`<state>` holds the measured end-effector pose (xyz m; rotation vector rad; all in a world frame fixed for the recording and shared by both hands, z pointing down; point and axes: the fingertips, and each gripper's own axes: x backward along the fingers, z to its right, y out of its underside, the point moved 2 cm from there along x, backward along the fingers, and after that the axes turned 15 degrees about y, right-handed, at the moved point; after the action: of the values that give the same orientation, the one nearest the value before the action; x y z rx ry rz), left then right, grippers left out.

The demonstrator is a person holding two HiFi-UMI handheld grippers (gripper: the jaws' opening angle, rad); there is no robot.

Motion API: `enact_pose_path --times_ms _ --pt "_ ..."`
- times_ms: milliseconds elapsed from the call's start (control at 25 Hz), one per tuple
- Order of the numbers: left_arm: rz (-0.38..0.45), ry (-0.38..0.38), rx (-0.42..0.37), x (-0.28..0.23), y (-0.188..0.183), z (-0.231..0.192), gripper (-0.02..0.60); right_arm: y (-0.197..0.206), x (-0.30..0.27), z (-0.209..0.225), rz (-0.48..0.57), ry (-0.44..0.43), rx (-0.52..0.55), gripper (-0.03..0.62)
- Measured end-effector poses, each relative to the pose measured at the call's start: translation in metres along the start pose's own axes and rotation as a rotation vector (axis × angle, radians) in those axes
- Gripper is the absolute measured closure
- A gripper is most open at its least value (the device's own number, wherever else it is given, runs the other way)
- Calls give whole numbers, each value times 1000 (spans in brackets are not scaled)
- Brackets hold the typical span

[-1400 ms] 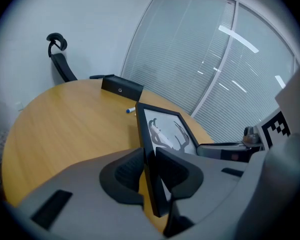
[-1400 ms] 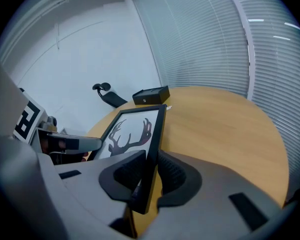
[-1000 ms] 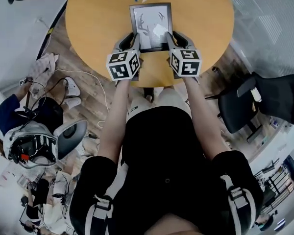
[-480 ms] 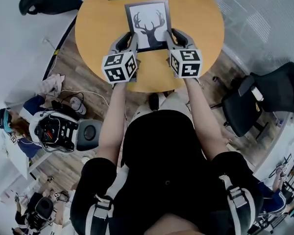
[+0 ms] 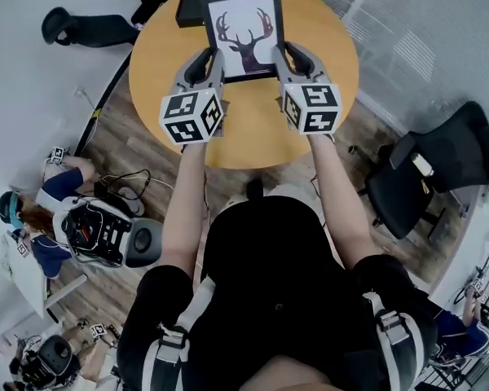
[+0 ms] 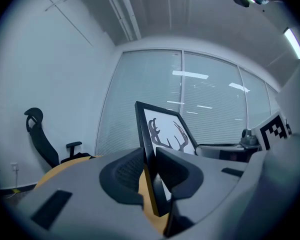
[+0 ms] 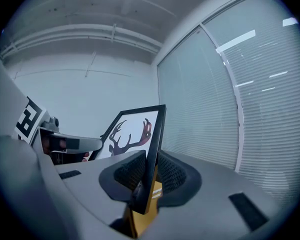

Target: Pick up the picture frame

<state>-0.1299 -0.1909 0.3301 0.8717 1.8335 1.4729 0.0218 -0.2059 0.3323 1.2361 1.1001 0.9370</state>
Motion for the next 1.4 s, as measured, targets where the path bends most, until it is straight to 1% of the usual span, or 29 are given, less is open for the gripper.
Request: enact_pose_path --times_ms 240,480,600,760,1400 --pt "68 7 -44 14 -36 16 494 -40 21 -2 89 -4 1 503" --pt "98 20 -72 24 -54 27 494 -58 37 -4 141 6 13 506" --pt "101 29 -70 26 -57 30 494 -65 40 -4 150 15 14 508" --pt "105 33 -65 29 -58 31 494 -66 43 -5 152 7 9 508" --pt "98 38 -76 22 -55 30 494 -59 39 -1 147 28 3 508"
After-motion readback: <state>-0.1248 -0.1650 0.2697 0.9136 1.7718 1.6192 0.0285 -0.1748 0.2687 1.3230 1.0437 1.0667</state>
